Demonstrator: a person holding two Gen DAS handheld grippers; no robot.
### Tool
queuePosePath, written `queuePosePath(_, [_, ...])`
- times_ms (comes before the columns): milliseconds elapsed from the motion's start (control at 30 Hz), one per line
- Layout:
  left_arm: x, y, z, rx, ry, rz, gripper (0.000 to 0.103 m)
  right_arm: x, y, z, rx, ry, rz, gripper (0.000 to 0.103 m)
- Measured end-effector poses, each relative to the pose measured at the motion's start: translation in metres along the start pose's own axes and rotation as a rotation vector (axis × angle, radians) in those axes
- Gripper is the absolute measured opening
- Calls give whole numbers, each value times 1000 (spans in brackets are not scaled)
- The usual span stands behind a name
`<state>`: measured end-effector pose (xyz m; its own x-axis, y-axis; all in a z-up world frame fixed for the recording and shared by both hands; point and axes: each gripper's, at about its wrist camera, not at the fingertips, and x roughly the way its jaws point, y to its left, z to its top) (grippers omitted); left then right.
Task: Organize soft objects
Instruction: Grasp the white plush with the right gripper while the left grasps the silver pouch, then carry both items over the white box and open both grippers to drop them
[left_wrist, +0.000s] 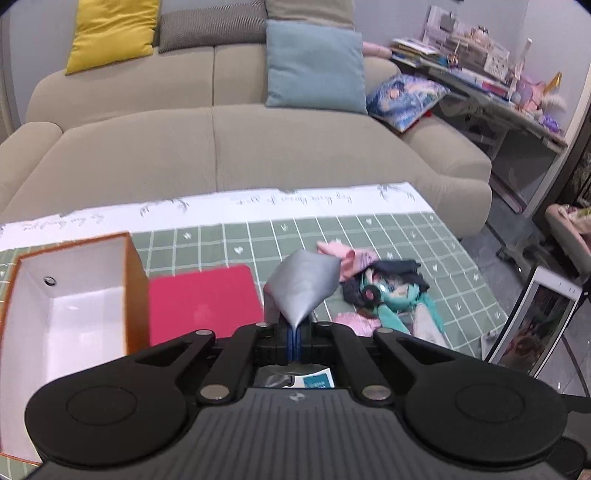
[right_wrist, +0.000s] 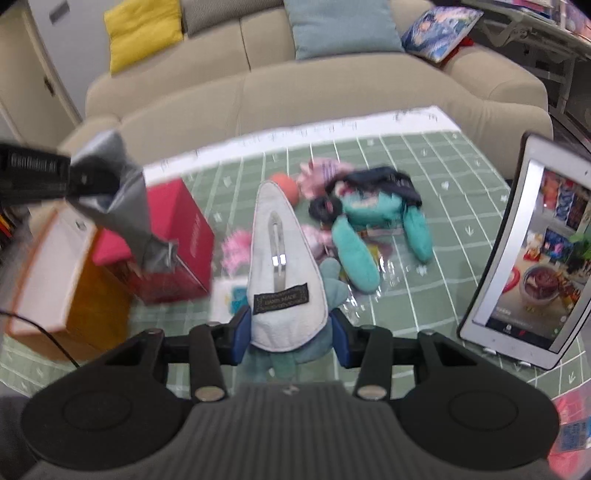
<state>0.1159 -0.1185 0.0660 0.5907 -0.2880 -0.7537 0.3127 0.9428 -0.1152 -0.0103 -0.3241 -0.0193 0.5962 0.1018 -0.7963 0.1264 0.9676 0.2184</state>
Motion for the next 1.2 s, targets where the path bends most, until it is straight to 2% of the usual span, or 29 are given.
queuePosePath(133, [-29,17,11,-31,-34,-28,2,-22,7,14,13,-45,37,44])
queuePosePath(267, [-65,42,22,-65,-92,-51,2,-42,35,31,-35,-95,56,45])
queuePosePath(433, [-99,85,28,-84,-154,26,2,-57,82,52,-101,-129,143,45])
queuePosePath(600, [-105,143,13,-167,-158,69,2,-48,151,67,-205,-124,225,45])
queuePosePath(733, [-97,186,-13,-252,-126,79,2,-17,212,64,-275,-70,274,45])
queuePosePath(933, [-74,241,-51,-345,-59,69,2,50,276,51,-298,90,304,45])
queuePosePath(1100, [-62,269,-73,-411,-33,29,2,105,312,39,-351,170,193,46])
queuePosePath(1200, [-56,270,-79,-412,-22,15,2,140,324,31,-404,252,139,46])
